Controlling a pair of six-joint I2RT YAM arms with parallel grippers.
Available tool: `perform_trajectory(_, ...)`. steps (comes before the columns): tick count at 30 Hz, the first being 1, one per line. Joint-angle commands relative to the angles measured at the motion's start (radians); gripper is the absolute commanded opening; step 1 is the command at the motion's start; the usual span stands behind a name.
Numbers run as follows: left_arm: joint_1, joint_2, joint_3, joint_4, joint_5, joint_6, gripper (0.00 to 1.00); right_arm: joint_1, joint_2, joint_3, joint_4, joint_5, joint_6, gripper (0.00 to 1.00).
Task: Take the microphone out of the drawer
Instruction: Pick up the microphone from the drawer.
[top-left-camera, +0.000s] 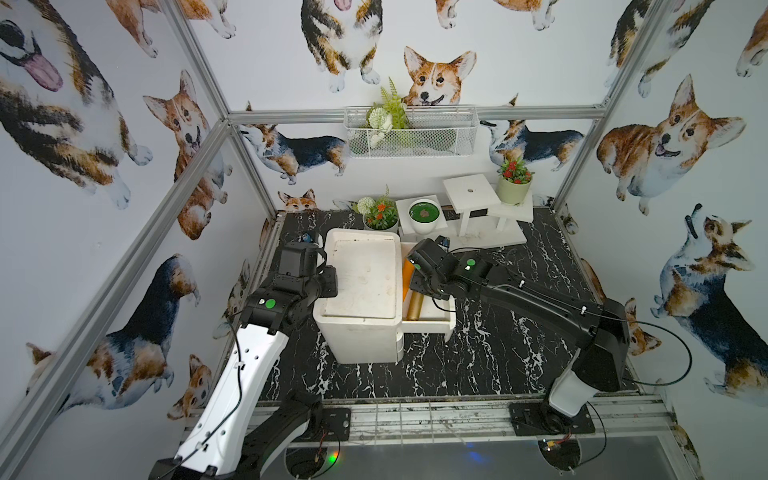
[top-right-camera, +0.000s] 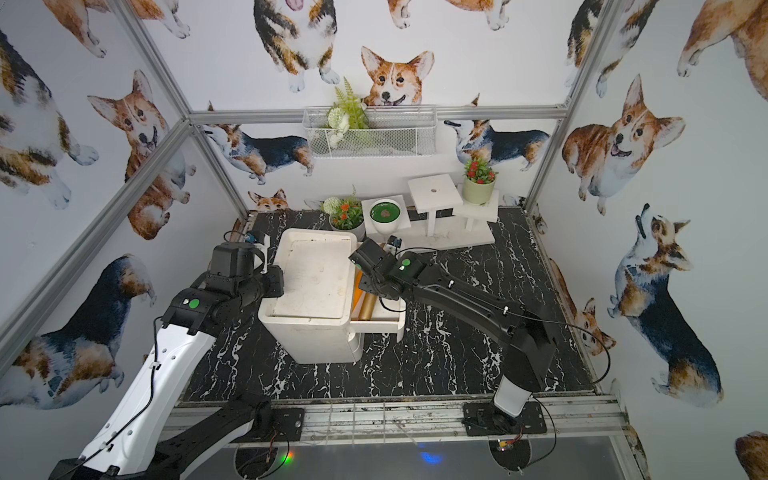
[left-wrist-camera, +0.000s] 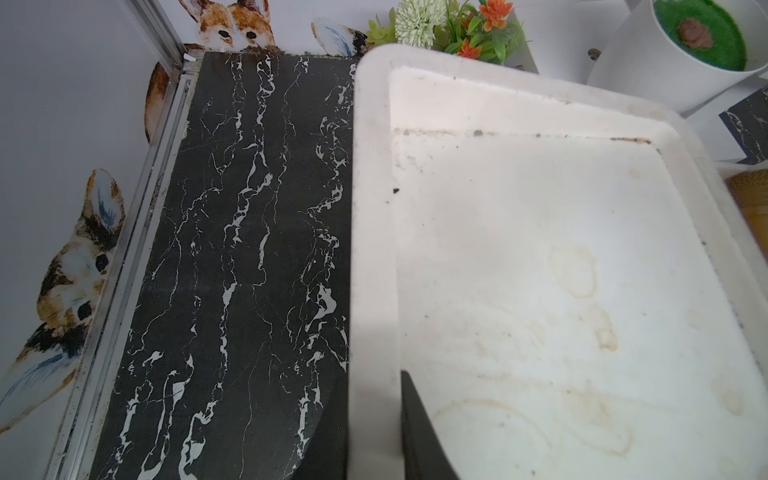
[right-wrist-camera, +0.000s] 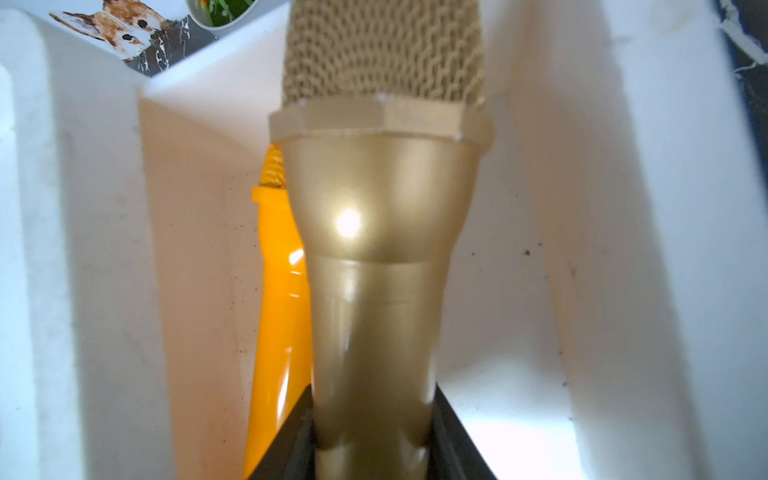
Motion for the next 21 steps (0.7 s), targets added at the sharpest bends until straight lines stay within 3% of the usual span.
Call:
perform_trajectory(1, 0.000, -0.005, 0.002, 0.060, 0.034, 0.009, 0.00, 0.002, -0.020, 0.013, 0.042, 0.035, -0.069, 0.21)
perform_trajectory(21, 0.000, 0.005, 0.035, 0.029, 0.044, 0.008, 0.00, -0.039, -0.154, 0.047, 0.043, 0.133, -0.328, 0.17)
